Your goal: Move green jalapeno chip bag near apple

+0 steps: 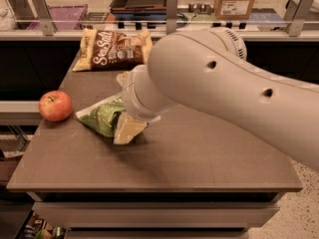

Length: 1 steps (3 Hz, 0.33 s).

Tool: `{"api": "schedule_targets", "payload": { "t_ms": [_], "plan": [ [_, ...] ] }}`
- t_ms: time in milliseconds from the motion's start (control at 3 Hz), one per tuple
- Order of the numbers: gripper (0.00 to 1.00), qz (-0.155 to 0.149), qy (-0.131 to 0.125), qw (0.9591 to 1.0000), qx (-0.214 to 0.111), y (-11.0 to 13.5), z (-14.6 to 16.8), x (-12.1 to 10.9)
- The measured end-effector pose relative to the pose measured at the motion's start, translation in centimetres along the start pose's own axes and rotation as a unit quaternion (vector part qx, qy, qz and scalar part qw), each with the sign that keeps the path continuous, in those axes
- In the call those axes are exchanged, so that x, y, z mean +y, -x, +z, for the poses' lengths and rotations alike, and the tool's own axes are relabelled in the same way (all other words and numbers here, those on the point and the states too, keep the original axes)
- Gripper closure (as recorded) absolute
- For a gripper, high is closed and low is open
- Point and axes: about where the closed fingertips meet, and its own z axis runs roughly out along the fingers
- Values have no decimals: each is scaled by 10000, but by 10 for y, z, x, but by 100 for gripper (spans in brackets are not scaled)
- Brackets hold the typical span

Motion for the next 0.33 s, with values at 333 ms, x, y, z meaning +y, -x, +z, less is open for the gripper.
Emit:
{"api": "schedule_targets", "payload": {
  "t_ms": [333],
  "plan": [
    [0,-1,0,10000,0,0,0,0]
  ]
}}
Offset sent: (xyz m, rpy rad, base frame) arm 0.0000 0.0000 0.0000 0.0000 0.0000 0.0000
